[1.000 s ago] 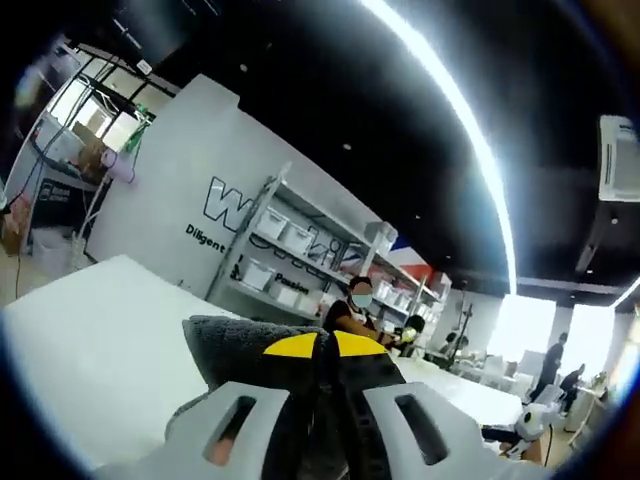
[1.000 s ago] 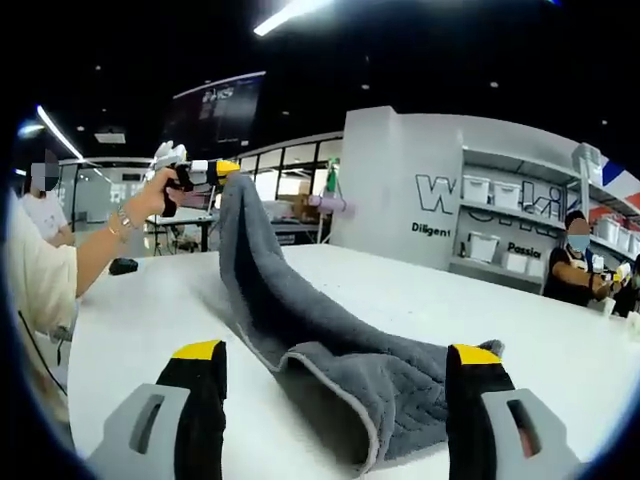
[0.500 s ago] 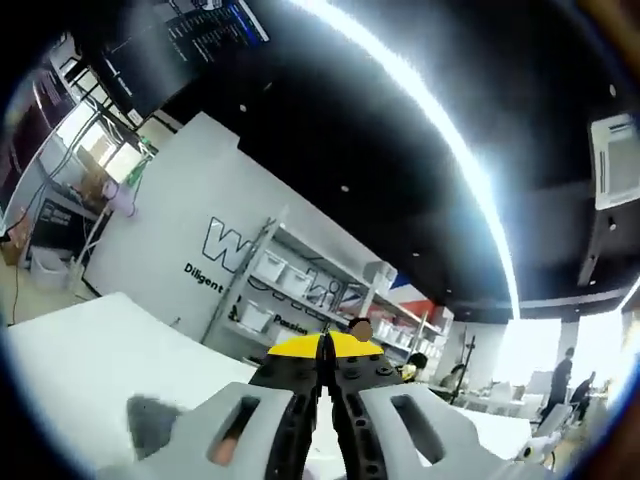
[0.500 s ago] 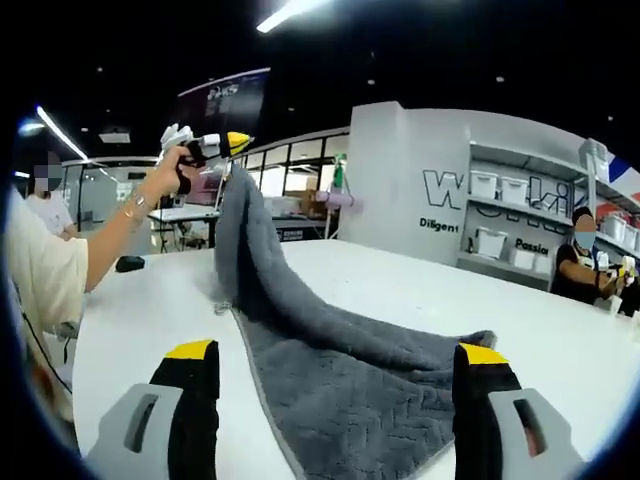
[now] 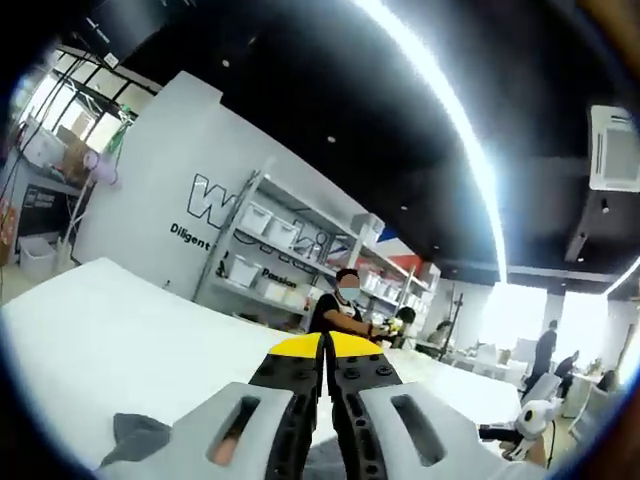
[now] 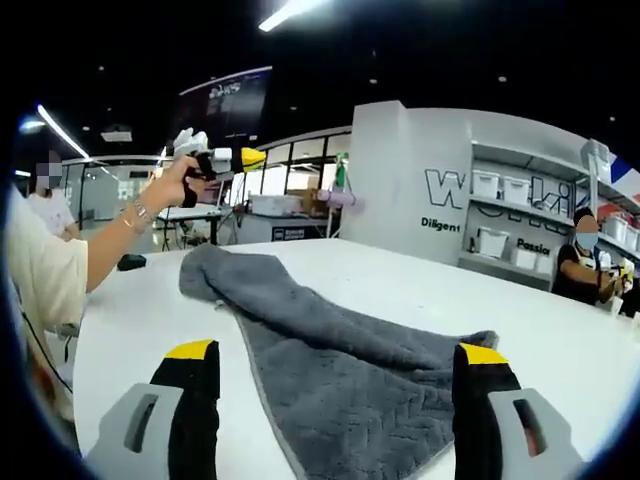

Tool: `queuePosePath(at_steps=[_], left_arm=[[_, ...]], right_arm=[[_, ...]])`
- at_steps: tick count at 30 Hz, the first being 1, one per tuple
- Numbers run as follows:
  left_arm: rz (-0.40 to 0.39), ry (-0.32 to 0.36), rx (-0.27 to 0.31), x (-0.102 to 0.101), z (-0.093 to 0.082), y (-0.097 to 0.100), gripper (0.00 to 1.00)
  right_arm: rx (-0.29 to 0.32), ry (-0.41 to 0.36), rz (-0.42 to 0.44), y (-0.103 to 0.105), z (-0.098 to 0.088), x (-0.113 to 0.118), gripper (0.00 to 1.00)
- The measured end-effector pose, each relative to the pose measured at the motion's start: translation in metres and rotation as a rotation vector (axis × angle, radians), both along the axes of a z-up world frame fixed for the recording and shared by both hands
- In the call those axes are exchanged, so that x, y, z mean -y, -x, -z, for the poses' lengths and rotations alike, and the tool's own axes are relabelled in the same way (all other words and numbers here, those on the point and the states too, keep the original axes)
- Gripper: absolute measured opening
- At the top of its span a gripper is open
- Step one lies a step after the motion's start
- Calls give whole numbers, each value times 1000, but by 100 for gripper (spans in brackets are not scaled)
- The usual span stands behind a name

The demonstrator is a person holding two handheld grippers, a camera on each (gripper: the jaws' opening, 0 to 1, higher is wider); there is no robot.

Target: Fold the towel on the table until its edges align and the towel forms a compact rectangular stack.

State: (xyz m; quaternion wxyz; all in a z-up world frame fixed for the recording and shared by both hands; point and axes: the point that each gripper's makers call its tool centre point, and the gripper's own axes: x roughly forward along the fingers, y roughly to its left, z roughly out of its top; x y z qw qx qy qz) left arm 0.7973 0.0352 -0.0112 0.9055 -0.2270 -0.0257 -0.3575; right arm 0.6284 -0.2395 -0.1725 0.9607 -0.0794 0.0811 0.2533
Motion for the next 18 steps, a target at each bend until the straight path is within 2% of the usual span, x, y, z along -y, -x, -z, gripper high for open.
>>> queuePosePath(at_steps=[5, 11, 18], left_arm=[[15, -12, -18, 0, 8, 3, 0], [37, -51, -58, -2, 34, 10, 0], [70, -137, -138, -7, 82, 14, 0]], right_arm=[[-5, 2, 2, -1, 1, 1, 98], [-10, 11, 3, -1, 2, 1, 98], [-18, 18, 3, -2, 5, 1, 98]])
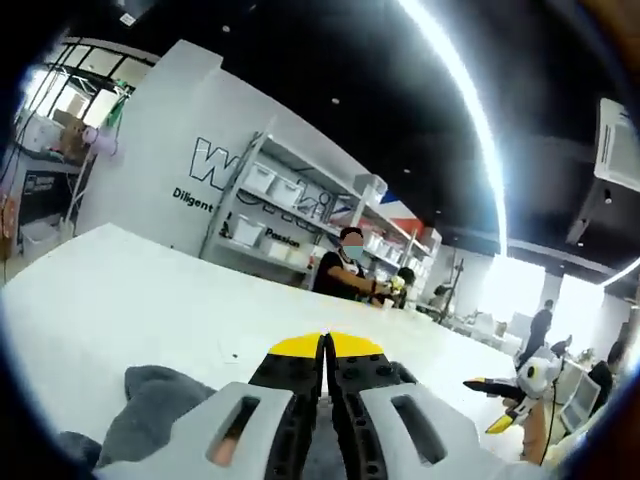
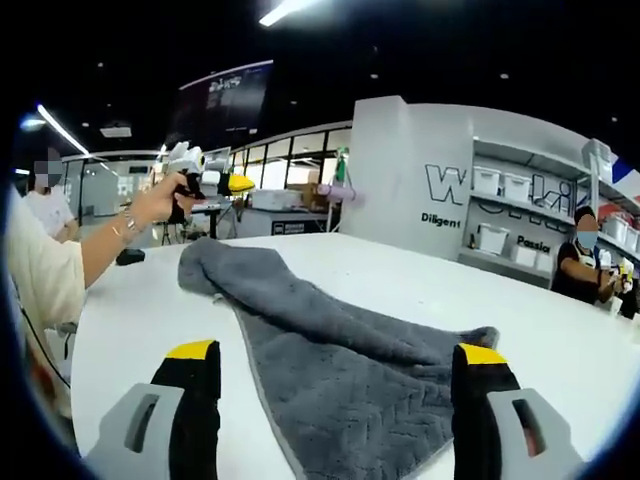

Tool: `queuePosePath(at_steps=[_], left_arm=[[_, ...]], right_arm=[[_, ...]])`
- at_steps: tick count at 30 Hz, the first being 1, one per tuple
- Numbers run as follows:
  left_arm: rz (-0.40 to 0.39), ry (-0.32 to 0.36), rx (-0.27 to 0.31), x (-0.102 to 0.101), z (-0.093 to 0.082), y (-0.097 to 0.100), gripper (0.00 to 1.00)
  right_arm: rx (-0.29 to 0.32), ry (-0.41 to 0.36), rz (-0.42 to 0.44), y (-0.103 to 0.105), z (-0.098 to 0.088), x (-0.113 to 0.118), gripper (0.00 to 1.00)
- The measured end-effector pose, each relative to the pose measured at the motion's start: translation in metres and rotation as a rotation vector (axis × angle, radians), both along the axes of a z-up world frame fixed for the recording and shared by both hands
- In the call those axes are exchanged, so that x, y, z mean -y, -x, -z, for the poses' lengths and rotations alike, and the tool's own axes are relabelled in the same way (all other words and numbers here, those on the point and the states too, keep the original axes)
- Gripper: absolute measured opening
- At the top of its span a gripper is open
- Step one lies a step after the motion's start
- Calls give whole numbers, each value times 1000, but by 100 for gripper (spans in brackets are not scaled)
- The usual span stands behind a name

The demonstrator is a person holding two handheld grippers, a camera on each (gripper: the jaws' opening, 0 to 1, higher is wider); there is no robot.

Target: Fold the towel on the table until its edges align and the towel forms a compact rectangular stack.

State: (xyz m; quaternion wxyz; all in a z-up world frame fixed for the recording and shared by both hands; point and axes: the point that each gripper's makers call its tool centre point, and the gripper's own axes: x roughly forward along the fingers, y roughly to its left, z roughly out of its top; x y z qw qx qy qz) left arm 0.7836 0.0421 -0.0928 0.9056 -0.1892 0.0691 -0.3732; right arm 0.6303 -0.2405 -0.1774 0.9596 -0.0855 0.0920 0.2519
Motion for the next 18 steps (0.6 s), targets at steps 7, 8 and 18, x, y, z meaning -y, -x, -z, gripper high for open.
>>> queuePosePath(at_steps=[7, 8, 18], left_arm=[[59, -85, 12, -1, 25, 18, 8], [77, -94, 25, -1, 25, 21, 12], [203, -177, 67, 4, 41, 57, 46]], right_arm=[[-18, 18, -4, -2, 7, -2, 98], [-21, 20, -4, -2, 8, -2, 98], [-37, 39, 10, -4, 14, 0, 98]])
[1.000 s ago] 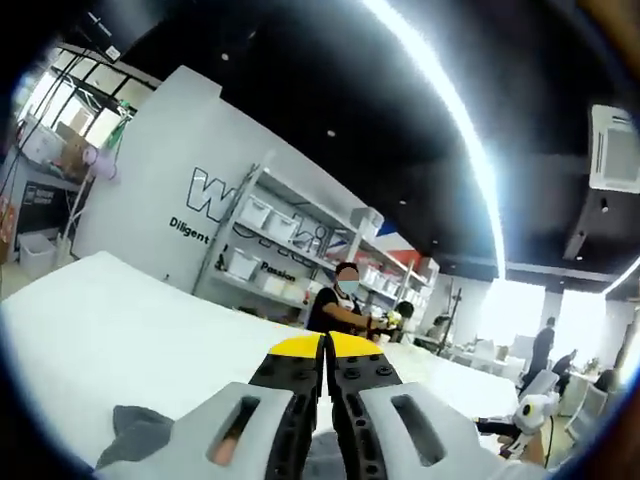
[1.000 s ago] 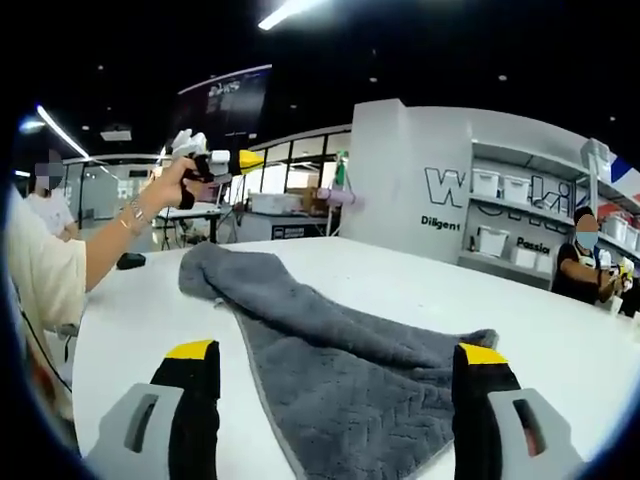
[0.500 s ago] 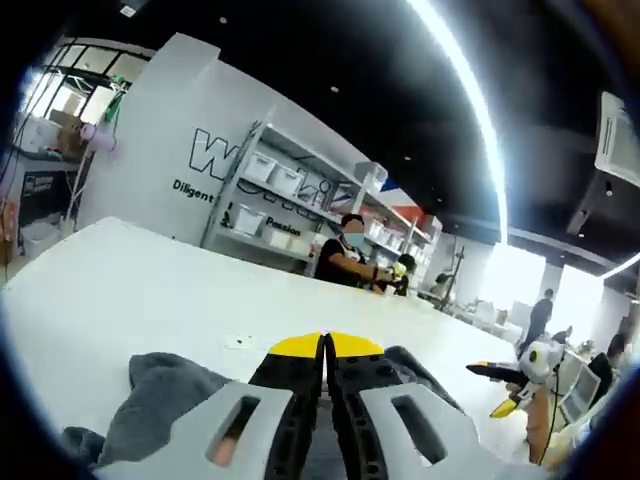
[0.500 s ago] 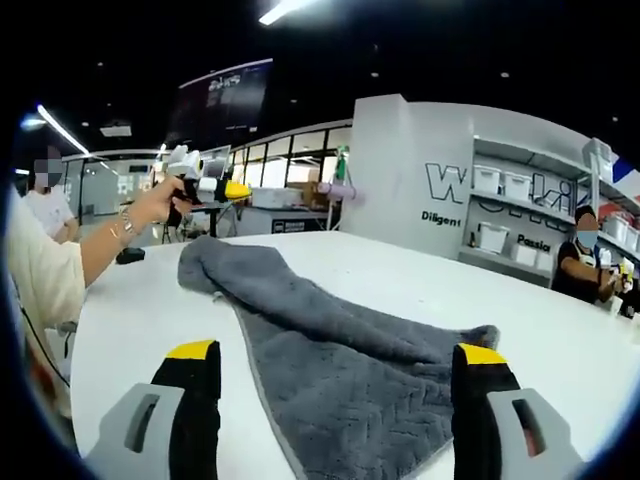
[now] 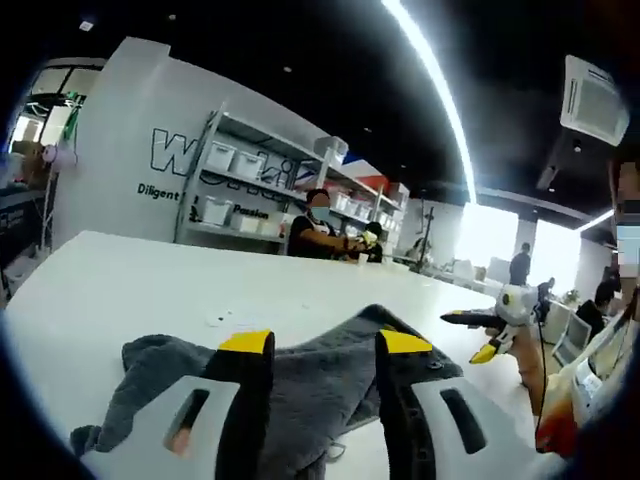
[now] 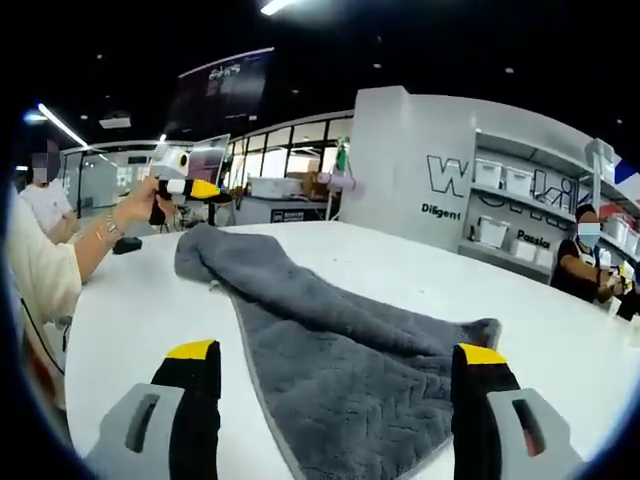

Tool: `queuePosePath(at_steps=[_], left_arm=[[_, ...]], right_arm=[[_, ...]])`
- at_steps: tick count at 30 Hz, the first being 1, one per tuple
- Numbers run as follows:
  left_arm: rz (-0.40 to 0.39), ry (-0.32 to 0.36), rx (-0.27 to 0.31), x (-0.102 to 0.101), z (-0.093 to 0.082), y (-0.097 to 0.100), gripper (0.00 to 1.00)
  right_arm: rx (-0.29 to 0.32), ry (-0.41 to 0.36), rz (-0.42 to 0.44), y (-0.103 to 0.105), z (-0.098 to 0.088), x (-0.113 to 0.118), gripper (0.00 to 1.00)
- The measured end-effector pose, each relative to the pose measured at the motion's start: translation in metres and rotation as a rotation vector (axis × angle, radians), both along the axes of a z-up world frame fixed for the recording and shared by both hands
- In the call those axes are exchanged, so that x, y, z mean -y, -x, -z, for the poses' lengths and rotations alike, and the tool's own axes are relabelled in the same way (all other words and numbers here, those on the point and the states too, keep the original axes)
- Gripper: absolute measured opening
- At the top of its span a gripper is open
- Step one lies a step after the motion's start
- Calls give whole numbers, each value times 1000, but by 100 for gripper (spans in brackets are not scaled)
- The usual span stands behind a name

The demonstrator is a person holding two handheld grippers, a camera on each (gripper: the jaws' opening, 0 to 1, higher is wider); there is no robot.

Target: Fold the towel on the table until its edges align and the towel forms a compact rectangular stack.

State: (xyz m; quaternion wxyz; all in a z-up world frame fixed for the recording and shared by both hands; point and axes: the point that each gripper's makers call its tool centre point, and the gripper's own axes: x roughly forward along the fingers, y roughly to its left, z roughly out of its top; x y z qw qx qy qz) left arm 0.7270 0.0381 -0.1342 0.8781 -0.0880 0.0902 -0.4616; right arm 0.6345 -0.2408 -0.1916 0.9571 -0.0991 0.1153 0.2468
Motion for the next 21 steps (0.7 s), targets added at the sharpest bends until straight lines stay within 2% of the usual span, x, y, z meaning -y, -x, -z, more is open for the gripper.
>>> queuePosePath(at_steps=[3, 5, 9, 11, 13, 16, 19, 21], left_arm=[[38, -101, -15, -1, 21, 10, 64], [53, -118, -1, -1, 25, 13, 73], [101, -122, 23, 2, 31, 27, 77], [118, -124, 26, 4, 34, 31, 82], [149, -186, 15, 3, 46, 36, 84], [144, -200, 9, 3, 54, 37, 93], [162, -233, -9, 3, 68, 43, 98], [175, -243, 18, 6, 71, 48, 99]], right_arm=[[-9, 8, 2, -1, 3, 1, 98], [-18, 14, -1, -1, 6, 1, 98], [-30, 22, -2, -2, 10, 1, 98], [-40, 27, -2, -3, 14, 1, 98], [-52, 33, -7, -3, 18, 0, 98], [-64, 45, -18, -2, 22, -3, 98], [-76, 83, -37, -1, 27, -7, 98], [-69, 124, -68, 3, 29, -12, 99]])
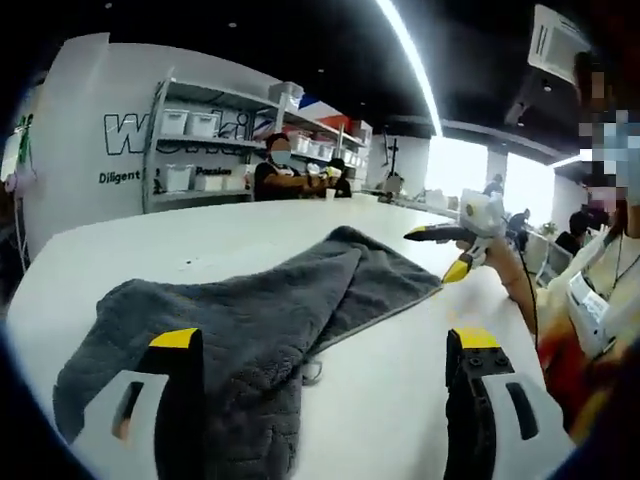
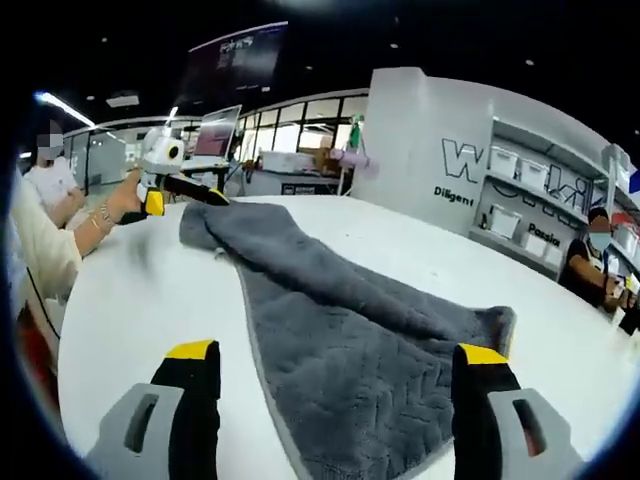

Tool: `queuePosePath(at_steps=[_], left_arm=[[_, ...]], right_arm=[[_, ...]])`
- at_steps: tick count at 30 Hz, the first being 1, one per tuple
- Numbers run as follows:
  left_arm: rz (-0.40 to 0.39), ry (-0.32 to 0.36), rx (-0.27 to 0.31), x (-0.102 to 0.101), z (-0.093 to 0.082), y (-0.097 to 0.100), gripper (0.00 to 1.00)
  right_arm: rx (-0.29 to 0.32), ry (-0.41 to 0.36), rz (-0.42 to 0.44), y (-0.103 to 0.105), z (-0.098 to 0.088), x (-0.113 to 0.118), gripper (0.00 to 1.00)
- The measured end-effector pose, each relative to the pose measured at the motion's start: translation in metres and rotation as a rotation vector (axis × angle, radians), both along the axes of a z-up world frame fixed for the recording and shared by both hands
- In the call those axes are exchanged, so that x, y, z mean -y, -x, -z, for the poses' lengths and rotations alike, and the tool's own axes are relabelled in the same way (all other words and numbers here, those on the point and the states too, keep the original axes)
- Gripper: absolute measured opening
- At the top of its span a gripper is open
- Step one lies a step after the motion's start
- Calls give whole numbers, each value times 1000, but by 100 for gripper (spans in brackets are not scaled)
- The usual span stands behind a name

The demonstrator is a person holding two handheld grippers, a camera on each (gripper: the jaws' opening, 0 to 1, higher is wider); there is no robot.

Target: Fold the towel on the table until its edges align and the towel forms a compact rectangular stack.

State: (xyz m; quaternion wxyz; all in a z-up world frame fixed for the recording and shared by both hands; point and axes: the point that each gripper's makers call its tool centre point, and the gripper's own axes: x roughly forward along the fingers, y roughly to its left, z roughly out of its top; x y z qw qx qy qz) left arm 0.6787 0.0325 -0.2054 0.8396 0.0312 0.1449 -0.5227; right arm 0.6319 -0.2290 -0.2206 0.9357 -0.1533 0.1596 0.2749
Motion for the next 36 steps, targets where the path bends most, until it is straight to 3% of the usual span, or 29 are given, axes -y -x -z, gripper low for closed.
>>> queuePosePath(at_steps=[3, 7, 9, 13, 19, 23, 26, 36], left_arm=[[0, 14, 7, 0, -3, 1, 99], [-9, 41, 18, 0, -10, -1, 99], [-18, 32, 11, -1, -7, -2, 99], [-16, 31, 1, 1, -5, -1, 99], [-23, 42, 15, 0, -10, -1, 99], [-24, 50, 14, 0, -11, -1, 99], [-23, 51, 13, 0, -12, -1, 99], [-21, 50, 3, 0, -12, -2, 99]], right_arm=[[21, 35, -60, 4, 0, -13, 99], [2, 78, -99, 5, 11, -22, 96], [13, 87, -143, 7, 12, -29, 87], [28, -18, -232, 15, 5, -54, 71], [19, 2, -248, 16, 12, -58, 34], [-29, -6, -263, 17, 22, -63, 32], [-42, 31, -267, 17, 30, -64, 29], [-95, 20, -243, 13, 42, -60, 18]])
